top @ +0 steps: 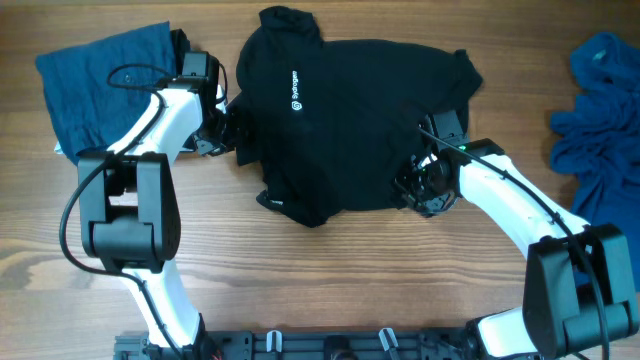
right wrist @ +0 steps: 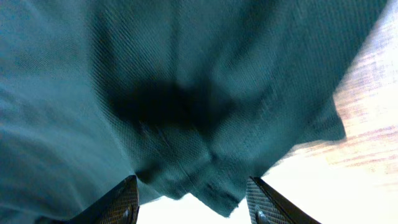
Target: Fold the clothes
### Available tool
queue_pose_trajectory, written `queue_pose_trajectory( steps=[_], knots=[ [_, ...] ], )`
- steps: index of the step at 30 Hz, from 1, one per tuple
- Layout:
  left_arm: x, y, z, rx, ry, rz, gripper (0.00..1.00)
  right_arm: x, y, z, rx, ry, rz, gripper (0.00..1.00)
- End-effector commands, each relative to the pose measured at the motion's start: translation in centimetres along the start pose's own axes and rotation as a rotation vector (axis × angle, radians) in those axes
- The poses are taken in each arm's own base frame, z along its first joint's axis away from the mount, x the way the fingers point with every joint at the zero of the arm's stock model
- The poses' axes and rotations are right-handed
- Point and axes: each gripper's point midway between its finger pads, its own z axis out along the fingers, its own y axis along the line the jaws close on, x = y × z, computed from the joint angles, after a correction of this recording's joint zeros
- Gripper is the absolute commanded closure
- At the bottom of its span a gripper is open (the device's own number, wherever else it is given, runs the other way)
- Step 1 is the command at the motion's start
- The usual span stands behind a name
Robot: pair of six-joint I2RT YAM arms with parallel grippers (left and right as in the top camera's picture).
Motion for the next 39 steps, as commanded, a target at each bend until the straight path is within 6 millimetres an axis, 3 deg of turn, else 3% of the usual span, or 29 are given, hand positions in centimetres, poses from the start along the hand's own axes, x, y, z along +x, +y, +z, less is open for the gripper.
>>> queue_pose_trajectory(
  steps=[1,4,9,13,16,23,27,30,34,37,39],
  knots=[
    [0.1,-0.4,0.2,0.010,0.009,-0.006,0.80,-1.2,-0.2,0.3,0.021,-0.064,-0.030,0.44],
    [0.1,-0.4,0.2,0.010,0.009,-0.006,0.80,-1.6,-0.6,0.3,0.041,-0.085,-0.030,0.46],
    [0.1,-0.4,0.2,0.010,0.009,-0.006,0.80,-1.5,-0.4,1.4,-0.010,-0.092,-0.042,0.70],
    [0.1,-0.4,0.2,0.010,0.009,-0.006,0.80,-1.4,-0.1,1.7,-0.035,-0.092,-0.100,0.71],
    [0.1,-0.4,0.2,0.010,0.009,-0.006,0.80,-1.6,0.1,1.3,-0.040,-0.103,-0.167,0.96],
    [0.1,-0.4,0.2,0.010,0.009,-0.006,0.80,-2.1,0.2,-2.7,-0.083,-0.174,-0.189,0.96],
    [0.1,-0.4,0.2,0.010,0.009,-0.006,0.79,-1.5,-2.9,-4.9,0.033,-0.211,-0.115,0.96],
    [0.1,-0.4,0.2,0.010,0.008,-0.006,0.79,-0.9,-4.2,-4.5,0.087,-0.183,-0.104,0.94],
    [0.1,-0.4,0.2,0.010,0.008,-0.006,0.79,-0.3,-5.2,-3.6,0.115,-0.156,-0.075,0.87],
    [0.1,-0.4,0.2,0.010,0.008,-0.006,0.79,-0.2,-6.1,-3.2,0.142,-0.157,-0.071,0.76],
    [0.1,-0.4,0.2,0.010,0.009,-0.006,0.79,-0.1,-6.2,-3.2,0.149,-0.155,-0.071,0.75]
  ],
)
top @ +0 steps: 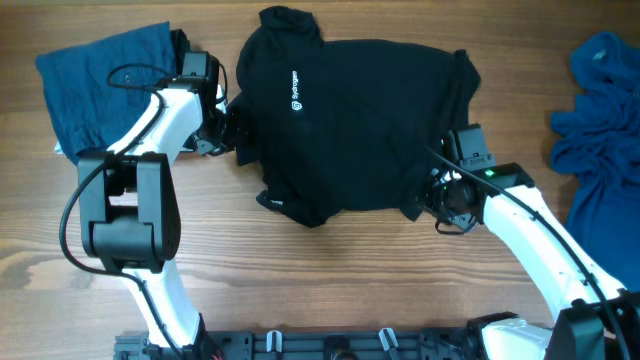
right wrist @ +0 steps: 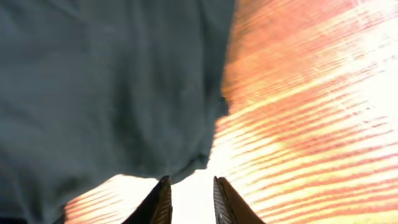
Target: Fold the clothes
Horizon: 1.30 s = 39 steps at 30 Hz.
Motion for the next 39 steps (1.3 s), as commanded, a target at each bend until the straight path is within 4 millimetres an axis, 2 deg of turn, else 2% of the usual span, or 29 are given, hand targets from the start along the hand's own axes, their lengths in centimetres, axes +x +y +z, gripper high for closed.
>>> queue_pose_trajectory(
  steps=[1,5,9,13,17,21,26,33,35,39],
  knots=[
    [0.0,-0.4,0.2,0.010,0.008,-0.006,0.79,0.1,-1.2,0.5,0.054,-0.001,0.015,0.74],
    [0.0,-0.4,0.2,0.010,0.008,-0.006,0.79,1.4,-1.7,0.5,0.067,0.051,0.148,0.55],
    [0.0,-0.4,0.2,0.010,0.008,-0.006,0.78,1.9,-0.7,0.9,0.010,0.080,0.149,0.56],
    [0.1,-0.4,0.2,0.010,0.008,-0.006,0.78,2.5,-1.0,2.6,-0.022,0.079,0.175,0.55],
    [0.1,-0.4,0.2,0.010,0.008,-0.006,0.78,2.3,-1.0,4.3,-0.077,0.030,0.155,0.55],
    [0.1,-0.4,0.2,0.011,0.008,-0.007,0.78,1.3,-0.4,4.6,-0.111,-0.021,0.076,0.56],
    [0.1,-0.4,0.2,0.010,0.008,-0.006,0.78,0.4,-1.4,4.6,-0.059,-0.079,0.077,0.55],
    [0.1,-0.4,0.2,0.010,0.008,-0.006,0.78,-0.1,-1.1,4.7,-0.066,-0.098,0.084,0.56],
    [0.1,-0.4,0.2,0.010,0.008,-0.006,0.78,-0.2,-1.1,5.1,-0.067,-0.095,0.132,0.62],
    [0.0,-0.4,0.2,0.010,0.008,-0.006,0.78,0.4,-0.9,6.7,-0.067,-0.042,0.138,0.64]
  ],
)
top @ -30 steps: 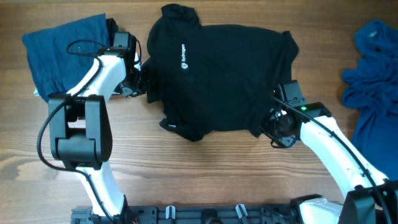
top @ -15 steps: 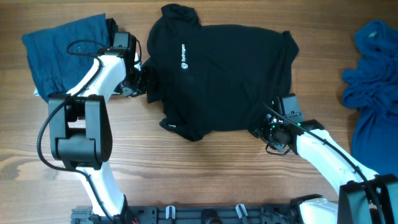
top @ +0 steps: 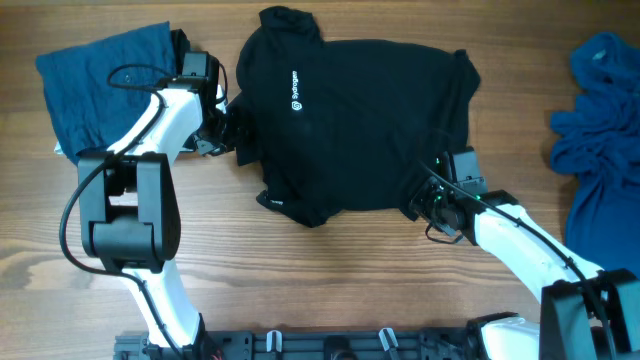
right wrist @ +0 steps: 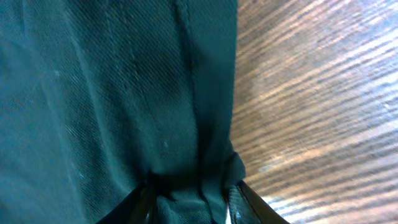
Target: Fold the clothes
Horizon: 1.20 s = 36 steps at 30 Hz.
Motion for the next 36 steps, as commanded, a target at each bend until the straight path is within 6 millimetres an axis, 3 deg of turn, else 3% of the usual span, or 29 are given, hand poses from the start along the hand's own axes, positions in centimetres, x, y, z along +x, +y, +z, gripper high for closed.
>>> queue_pose_trajectory(
  steps=[1,3,4,10,15,20,26,28,33,36],
  knots=[
    [0.0,-0.3,0.2,0.007,0.007,-0.006,0.78,1.4,-1.7,1.6,0.063,0.065,0.029,0.68],
    [0.0,-0.3,0.2,0.007,0.007,-0.006,0.78,1.5,-1.9,1.6,0.069,0.070,0.030,0.92],
    [0.0,-0.3,0.2,0.008,0.007,-0.006,0.78,1.6,-1.9,1.5,0.072,0.073,0.030,0.96],
    [0.0,-0.3,0.2,0.008,0.007,-0.006,0.78,1.4,-2.2,-0.2,0.116,0.074,0.021,0.96],
    [0.0,-0.3,0.2,0.008,0.007,-0.005,0.78,-2.9,-2.0,-4.1,0.179,-0.025,-0.009,0.96],
    [0.0,-0.3,0.2,0.007,0.006,-0.005,0.78,-6.0,-3.7,-5.0,0.186,-0.069,0.009,0.96],
    [0.5,-1.1,0.2,0.055,0.031,-0.006,0.83,-6.0,-3.8,-5.0,0.155,-0.039,-0.007,0.96],
    [1.2,-1.7,0.1,0.091,0.068,-0.010,0.82,-6.0,-3.7,-5.0,0.153,-0.039,-0.006,0.96],
    [5.5,-3.9,-1.1,0.248,0.279,-0.046,0.86,-6.0,-3.7,-5.0,0.153,-0.039,-0.007,0.96],
    [6.0,-4.1,-1.2,0.253,0.296,-0.036,0.84,-6.1,-3.7,-5.0,0.152,-0.040,-0.007,0.95]
  ],
)
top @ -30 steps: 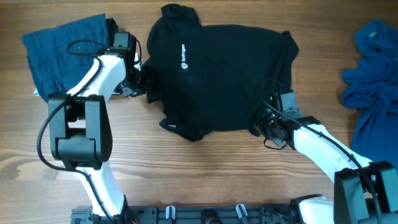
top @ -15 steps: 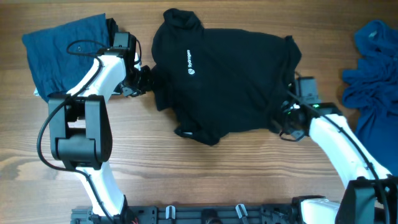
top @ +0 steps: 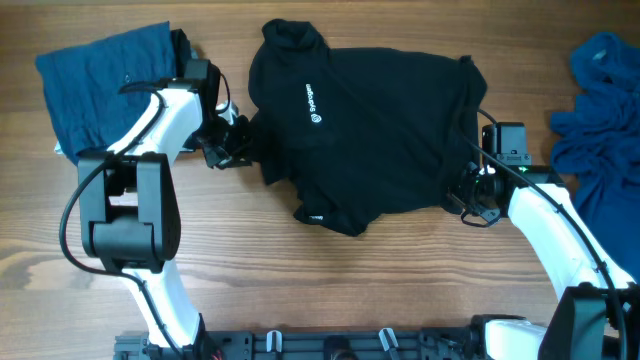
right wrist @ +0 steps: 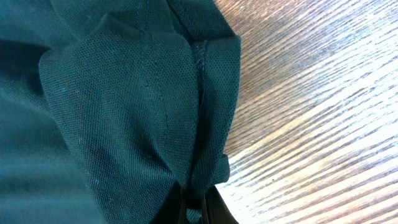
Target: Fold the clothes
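A black polo shirt (top: pixel 380 120) with a small white chest logo lies spread across the middle of the table, slightly skewed. My right gripper (top: pixel 468 197) is at its lower right corner. In the right wrist view the right gripper (right wrist: pixel 196 208) is shut on the doubled hem of the shirt (right wrist: pixel 112 106), with fabric pinched between the fingertips. My left gripper (top: pixel 232 148) is at the shirt's left edge and seems shut on the sleeve there; its dark fingers merge with the cloth.
A folded dark blue garment (top: pixel 100 80) lies at the back left beside the left arm. A crumpled blue pile of clothes (top: pixel 600 130) sits at the right edge. Bare wooden table (top: pixel 300 280) runs along the front.
My right gripper, then open astride the shirt's lower right hem, is now shut on it and sits further right. The whole shirt has shifted right and turned slightly. The left gripper moved a little right with the sleeve.
At first my right gripper was open over the shirt's lower right part. Then it stood nearly shut just off the hem over bare wood. Then it was open astride the hem corner. Now it grips that corner, and the shirt has shifted right between both grippers.
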### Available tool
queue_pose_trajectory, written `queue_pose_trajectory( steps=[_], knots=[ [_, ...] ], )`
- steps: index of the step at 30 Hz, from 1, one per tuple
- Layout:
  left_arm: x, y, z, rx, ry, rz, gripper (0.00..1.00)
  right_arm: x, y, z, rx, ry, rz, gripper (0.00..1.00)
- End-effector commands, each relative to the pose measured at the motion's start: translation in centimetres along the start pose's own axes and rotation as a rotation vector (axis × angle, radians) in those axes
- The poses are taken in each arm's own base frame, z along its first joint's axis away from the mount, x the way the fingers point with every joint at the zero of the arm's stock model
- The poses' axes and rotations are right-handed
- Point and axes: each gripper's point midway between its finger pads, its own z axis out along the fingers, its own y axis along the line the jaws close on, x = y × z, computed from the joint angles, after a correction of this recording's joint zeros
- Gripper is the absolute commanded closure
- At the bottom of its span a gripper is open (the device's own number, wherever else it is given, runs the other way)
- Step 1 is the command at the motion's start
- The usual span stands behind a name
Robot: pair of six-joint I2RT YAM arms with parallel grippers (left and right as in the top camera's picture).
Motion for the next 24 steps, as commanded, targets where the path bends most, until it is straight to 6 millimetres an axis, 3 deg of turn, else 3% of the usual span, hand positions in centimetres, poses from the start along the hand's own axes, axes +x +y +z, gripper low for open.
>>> queue_pose_trajectory(
  steps=[1,4,6,8,11,14,19,24],
  knots=[
    [0.8,-1.8,0.1,0.091,0.049,0.020,0.81,-0.5,0.3,-0.5,-0.016,-0.019,-0.010,0.96],
    [0.9,-2.0,0.2,0.094,0.052,0.023,0.74,-0.5,0.3,-0.5,-0.016,-0.019,-0.010,0.95],
    [1.0,-2.8,0.6,0.110,0.045,0.052,0.75,-0.5,0.3,-0.5,-0.016,-0.019,-0.010,0.95],
    [1.1,-3.9,1.4,0.121,0.031,0.098,0.79,-0.5,0.4,-0.5,-0.017,-0.020,-0.010,0.95],
    [2.3,-5.9,3.2,0.127,0.033,0.183,0.96,-0.6,0.4,-0.5,-0.018,-0.023,-0.010,0.95],
    [3.3,-7.6,4.4,0.116,0.023,0.250,0.96,-0.6,0.4,-0.5,-0.018,-0.022,-0.010,0.95],
    [2.8,-5.0,5.1,-0.086,-0.046,0.162,0.96,-0.5,0.4,-0.5,-0.017,-0.020,-0.011,0.95],
    [2.8,-0.7,4.9,-0.289,-0.073,0.133,0.96,-0.3,0.2,-0.5,-0.012,-0.008,-0.010,0.96]
  ],
)
